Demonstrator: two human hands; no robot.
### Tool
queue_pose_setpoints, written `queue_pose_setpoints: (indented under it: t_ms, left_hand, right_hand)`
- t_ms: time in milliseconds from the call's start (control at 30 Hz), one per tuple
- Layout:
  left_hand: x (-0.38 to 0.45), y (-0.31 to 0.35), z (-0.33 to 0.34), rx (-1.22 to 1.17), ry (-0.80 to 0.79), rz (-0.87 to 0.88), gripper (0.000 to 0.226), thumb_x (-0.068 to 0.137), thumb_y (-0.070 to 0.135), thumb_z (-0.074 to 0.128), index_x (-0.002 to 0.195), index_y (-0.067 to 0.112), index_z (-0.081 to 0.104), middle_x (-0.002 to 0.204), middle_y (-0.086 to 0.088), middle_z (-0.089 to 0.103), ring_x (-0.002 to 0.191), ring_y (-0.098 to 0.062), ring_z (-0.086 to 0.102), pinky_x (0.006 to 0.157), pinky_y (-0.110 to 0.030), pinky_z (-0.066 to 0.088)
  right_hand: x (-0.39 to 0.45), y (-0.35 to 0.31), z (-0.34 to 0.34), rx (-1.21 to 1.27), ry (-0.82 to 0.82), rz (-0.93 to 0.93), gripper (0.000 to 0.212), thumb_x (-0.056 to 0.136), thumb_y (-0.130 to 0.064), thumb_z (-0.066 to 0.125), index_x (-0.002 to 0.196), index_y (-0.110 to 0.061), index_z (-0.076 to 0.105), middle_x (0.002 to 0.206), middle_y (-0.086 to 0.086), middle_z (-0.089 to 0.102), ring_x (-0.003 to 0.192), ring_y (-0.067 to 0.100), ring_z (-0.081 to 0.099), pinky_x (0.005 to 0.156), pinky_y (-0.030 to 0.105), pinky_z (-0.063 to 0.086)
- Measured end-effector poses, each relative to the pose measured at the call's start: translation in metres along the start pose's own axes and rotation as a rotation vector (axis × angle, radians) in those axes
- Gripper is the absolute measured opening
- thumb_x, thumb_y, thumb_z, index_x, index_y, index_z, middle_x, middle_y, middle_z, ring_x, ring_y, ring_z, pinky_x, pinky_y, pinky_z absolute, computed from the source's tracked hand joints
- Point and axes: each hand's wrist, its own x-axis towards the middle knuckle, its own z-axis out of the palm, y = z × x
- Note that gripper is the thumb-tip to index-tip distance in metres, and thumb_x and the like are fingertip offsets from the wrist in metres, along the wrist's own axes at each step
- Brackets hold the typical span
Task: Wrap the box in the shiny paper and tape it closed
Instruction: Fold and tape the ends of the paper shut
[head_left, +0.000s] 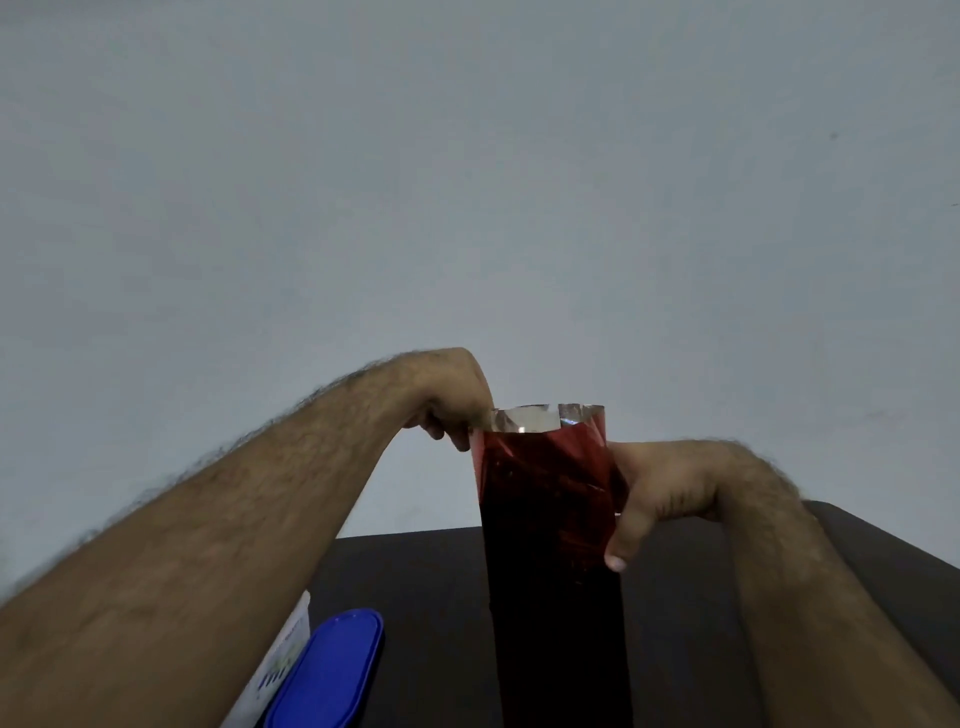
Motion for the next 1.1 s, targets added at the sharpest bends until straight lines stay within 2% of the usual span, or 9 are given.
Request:
queue_pose_setpoints:
  t_ms: [67,133,200,367,467,633,733,867,1100]
  left_hand:
    - [-0.001,-0.003,-0.003,-0.07,0.067,0.012,0.009,0.084,0.007,0.078,0.09,0.01,0.084,0.08,-0.007,0.082,0.087,-0.024,0.081,0.074,-0.034,0.051]
    - [-0.004,-0.007,0.002,-0.248,0.197,0.042,0.008,0.084,0.007,0.077,0.085,0.012,0.083,0.082,-0.008,0.081,0.075,-0.02,0.077,0.071,-0.035,0.049]
    - [-0.013,-0.015,0.012,-0.528,0.393,0.099,0.008,0.092,0.013,0.073,0.091,0.012,0.081,0.086,-0.006,0.082,0.067,-0.016,0.074,0.067,-0.031,0.05]
    - [-0.04,-0.052,0.063,-1.026,0.723,0.119,0.01,0.104,0.02,0.062,0.1,0.015,0.07,0.094,0.0,0.081,0.081,-0.016,0.071,0.075,-0.033,0.052]
    - [-0.046,-0.071,0.104,-1.131,0.739,0.089,0.013,0.103,0.017,0.063,0.093,0.011,0.07,0.092,-0.004,0.079,0.083,-0.017,0.069,0.077,-0.036,0.051]
    - [-0.044,-0.07,0.136,-1.178,0.686,0.139,0.018,0.102,0.014,0.066,0.091,0.014,0.081,0.094,-0.001,0.079,0.093,-0.017,0.07,0.079,-0.033,0.055]
    - [-0.037,-0.062,0.14,-1.167,0.65,0.207,0.015,0.102,0.013,0.069,0.096,0.016,0.083,0.094,0.0,0.08,0.093,-0.012,0.071,0.082,-0.031,0.057]
    - [-0.03,-0.063,0.149,-1.109,0.653,0.289,0.011,0.101,0.019,0.073,0.1,0.02,0.084,0.097,0.0,0.08,0.102,-0.021,0.074,0.093,-0.043,0.062]
    - [-0.034,-0.067,0.146,-1.047,0.724,0.374,0.019,0.099,0.013,0.074,0.084,0.02,0.084,0.096,0.004,0.075,0.1,-0.014,0.071,0.083,-0.024,0.056]
  right_hand:
    - [0.0,-0.001,0.001,0.012,-0.01,0.0,0.071,0.067,0.009,0.093,0.126,-0.02,0.064,0.117,0.0,0.079,0.113,0.019,0.075,0.098,0.041,0.059]
    - [0.0,-0.001,0.002,0.033,-0.022,0.013,0.07,0.068,0.009,0.092,0.126,-0.019,0.064,0.115,0.001,0.08,0.111,0.02,0.076,0.099,0.042,0.059]
    - [0.0,-0.001,0.003,0.054,-0.024,0.019,0.073,0.069,0.01,0.091,0.129,-0.02,0.062,0.115,-0.002,0.079,0.11,0.018,0.076,0.096,0.039,0.059]
    - [0.003,0.0,0.006,0.069,0.027,-0.007,0.076,0.065,0.006,0.095,0.127,-0.023,0.063,0.116,-0.004,0.079,0.113,0.016,0.074,0.094,0.036,0.058]
    - [0.006,0.004,0.005,0.075,0.066,-0.024,0.086,0.06,-0.005,0.099,0.133,-0.027,0.06,0.125,0.0,0.074,0.121,0.019,0.07,0.106,0.044,0.054]
    - [0.003,-0.015,0.003,0.162,0.302,-0.056,0.127,0.047,-0.037,0.105,0.155,-0.046,0.038,0.146,-0.017,0.059,0.135,0.008,0.058,0.116,0.038,0.045]
    - [0.0,-0.036,0.004,0.054,0.472,-0.153,0.083,0.055,-0.049,0.102,0.13,-0.048,0.067,0.148,-0.024,0.053,0.143,0.001,0.046,0.116,0.034,0.037]
    - [-0.001,-0.06,0.01,-0.046,0.593,-0.261,0.011,0.079,-0.025,0.092,0.086,-0.025,0.084,0.136,-0.022,0.061,0.124,-0.014,0.055,0.091,0.006,0.044]
    - [-0.01,-0.076,0.012,-0.216,0.487,-0.231,0.017,0.08,-0.016,0.089,0.071,-0.027,0.081,0.12,-0.024,0.071,0.115,-0.006,0.063,0.1,0.029,0.046]
